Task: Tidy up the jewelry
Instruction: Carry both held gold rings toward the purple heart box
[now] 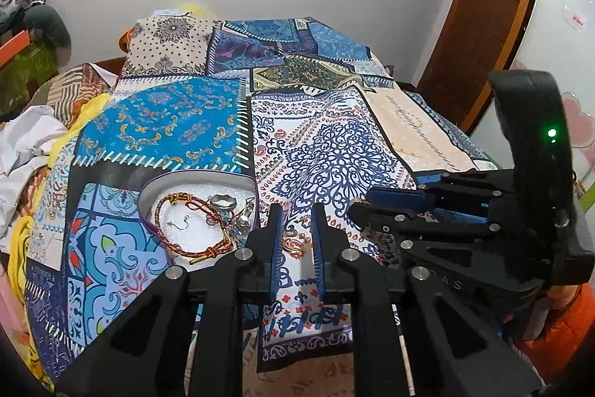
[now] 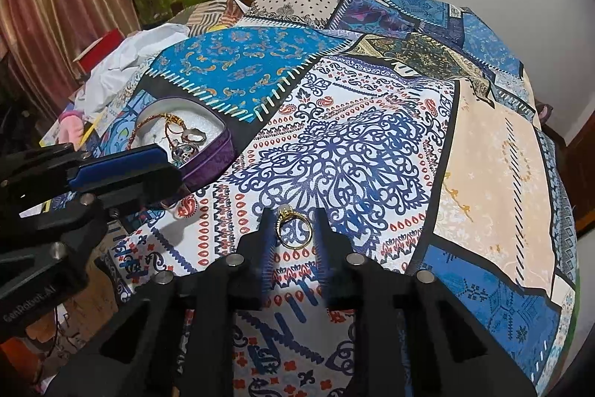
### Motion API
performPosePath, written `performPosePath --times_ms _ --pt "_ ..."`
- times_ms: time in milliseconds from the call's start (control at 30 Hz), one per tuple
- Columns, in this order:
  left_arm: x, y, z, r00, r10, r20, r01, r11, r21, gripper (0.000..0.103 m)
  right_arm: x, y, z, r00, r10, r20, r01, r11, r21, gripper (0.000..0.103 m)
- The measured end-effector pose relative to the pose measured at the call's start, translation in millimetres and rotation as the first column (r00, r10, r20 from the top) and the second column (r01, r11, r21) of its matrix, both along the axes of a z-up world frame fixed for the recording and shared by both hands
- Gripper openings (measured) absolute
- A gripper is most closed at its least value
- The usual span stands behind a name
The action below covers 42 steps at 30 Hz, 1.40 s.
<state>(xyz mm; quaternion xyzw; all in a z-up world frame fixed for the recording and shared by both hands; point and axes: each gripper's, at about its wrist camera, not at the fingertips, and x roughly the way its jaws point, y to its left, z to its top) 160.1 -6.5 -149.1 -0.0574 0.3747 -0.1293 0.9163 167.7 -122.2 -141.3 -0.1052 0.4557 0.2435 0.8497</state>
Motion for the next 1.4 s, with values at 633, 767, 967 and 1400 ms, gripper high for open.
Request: performPosePath --times_ms 633,767,967,1400 --pt "-14.6 17.3 -20.2 0.988 0.000 -0.154 -0.012 0.997 -0.074 0.022 -15.1 -24.9 25.8 0.996 -0.080 0.046 0.075 0.991 0.111 0.017" --pt "-5.9 13.4 -29.6 0.984 0.001 -0.176 -0.018 0.995 -0.095 0.022 -15.6 -27.5 26.8 0.995 -0.087 0.052 0.080 0.990 0.117 0.017" --pt "17.5 15.6 -37.2 0.980 0.033 -0.197 -0.055 0.993 -0.108 0.022 -16.4 -34.8 31.6 0.993 -0.099 0.068 0.089 0.987 0.131 0.018" --pt "62.0 16.1 -59.7 0.967 0.092 -0.237 -0.098 0.995 -0.015 0.022 -12.4 -44.1 26.2 0.994 -0.096 0.050 0.087 0.983 0.163 0.018"
